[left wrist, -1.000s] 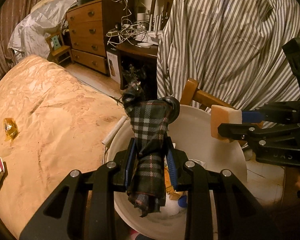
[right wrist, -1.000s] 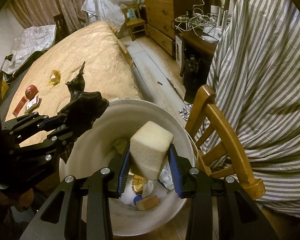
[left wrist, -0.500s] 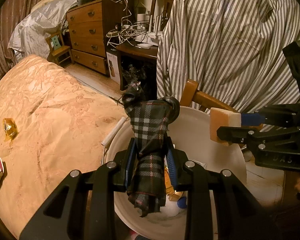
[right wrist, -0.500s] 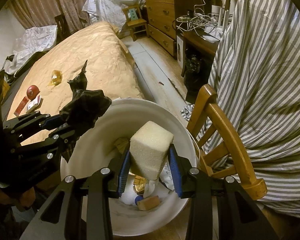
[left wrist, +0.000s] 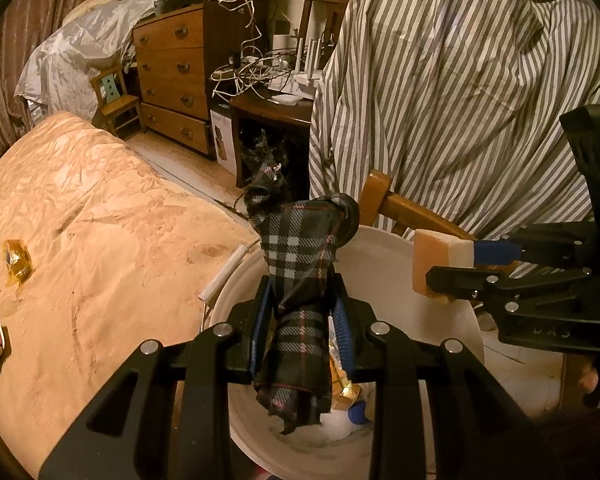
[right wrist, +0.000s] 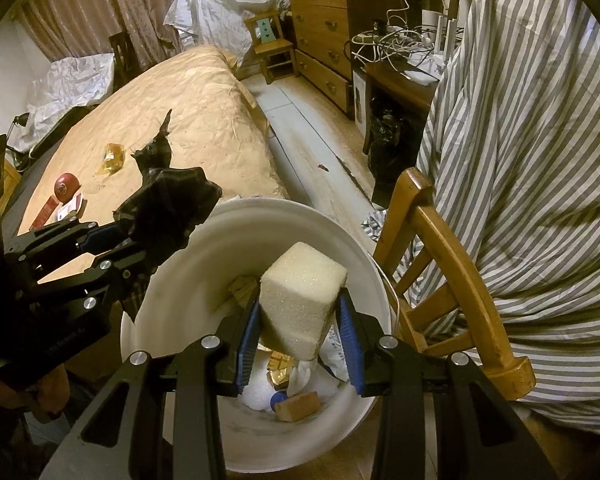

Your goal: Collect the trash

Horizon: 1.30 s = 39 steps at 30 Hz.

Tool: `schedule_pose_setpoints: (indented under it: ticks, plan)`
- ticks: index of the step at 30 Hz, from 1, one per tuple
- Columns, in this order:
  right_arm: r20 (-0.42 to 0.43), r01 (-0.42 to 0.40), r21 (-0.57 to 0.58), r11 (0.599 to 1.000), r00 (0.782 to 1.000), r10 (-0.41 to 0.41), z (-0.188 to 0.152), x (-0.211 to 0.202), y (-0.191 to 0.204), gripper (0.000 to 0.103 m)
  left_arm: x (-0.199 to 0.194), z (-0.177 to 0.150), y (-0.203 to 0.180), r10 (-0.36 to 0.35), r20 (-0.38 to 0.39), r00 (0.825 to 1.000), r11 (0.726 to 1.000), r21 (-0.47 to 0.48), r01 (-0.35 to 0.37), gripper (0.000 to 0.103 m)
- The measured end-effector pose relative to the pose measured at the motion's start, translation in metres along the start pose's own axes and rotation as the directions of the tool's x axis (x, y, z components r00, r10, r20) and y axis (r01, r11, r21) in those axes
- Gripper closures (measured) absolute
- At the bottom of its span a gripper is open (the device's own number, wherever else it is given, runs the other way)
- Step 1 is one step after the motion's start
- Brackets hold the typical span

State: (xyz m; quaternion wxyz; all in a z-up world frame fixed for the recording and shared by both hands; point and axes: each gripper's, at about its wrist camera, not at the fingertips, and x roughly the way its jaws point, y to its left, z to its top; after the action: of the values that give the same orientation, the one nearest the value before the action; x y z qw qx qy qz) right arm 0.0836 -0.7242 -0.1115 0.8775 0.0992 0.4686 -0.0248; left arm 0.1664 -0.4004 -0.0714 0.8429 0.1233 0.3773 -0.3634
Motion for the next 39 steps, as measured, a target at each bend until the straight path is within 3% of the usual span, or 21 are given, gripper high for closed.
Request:
schedule_pose_setpoints:
  ticks: [9, 10, 13, 14, 30, 32, 39]
  plan:
    - [0.000, -0.011, 0.004, 1.000, 1.000, 0.011, -0.002, 0.000, 0.008, 0.065, 0.000, 0.000, -0.001, 0.005, 0.003, 1.000, 1.000, 0.004, -0.005, 0.074]
    - [0.003, -0.013, 0.005, 1.000, 1.000, 0.013, -0.002, 0.000, 0.009, 0.064, 0.001, 0.000, -0.002, 0.005, 0.000, 1.000, 1.000, 0.008, -0.005, 0.071]
    - [0.011, -0.019, 0.017, 1.000, 1.000, 0.019, -0.001, 0.000, 0.010, 0.054, 0.000, 0.000, -0.003, 0.017, 0.012, 1.000, 1.000, 0.013, -0.017, 0.040]
    - [0.016, -0.022, 0.020, 1.000, 1.000, 0.022, 0.000, -0.001, 0.008, 0.053, 0.000, 0.000, -0.003, 0.022, 0.018, 1.000, 1.000, 0.014, -0.022, 0.038]
    - [0.037, -0.041, 0.034, 0.999, 0.999, 0.040, 0.000, -0.001, 0.004, 0.051, 0.000, 0.000, 0.013, 0.035, 0.020, 0.999, 0.999, -0.006, -0.035, 0.037]
    - [0.043, -0.042, 0.035, 0.998, 0.998, 0.041, -0.002, -0.003, 0.004, 0.050, -0.002, -0.001, 0.014, 0.037, 0.018, 0.999, 0.999, -0.007, -0.036, 0.033]
    - [0.072, -0.043, 0.036, 0.998, 0.997, 0.040, -0.008, -0.011, 0.007, 0.034, -0.009, -0.006, 0.017, 0.038, 0.030, 0.999, 0.999, -0.011, -0.038, 0.027]
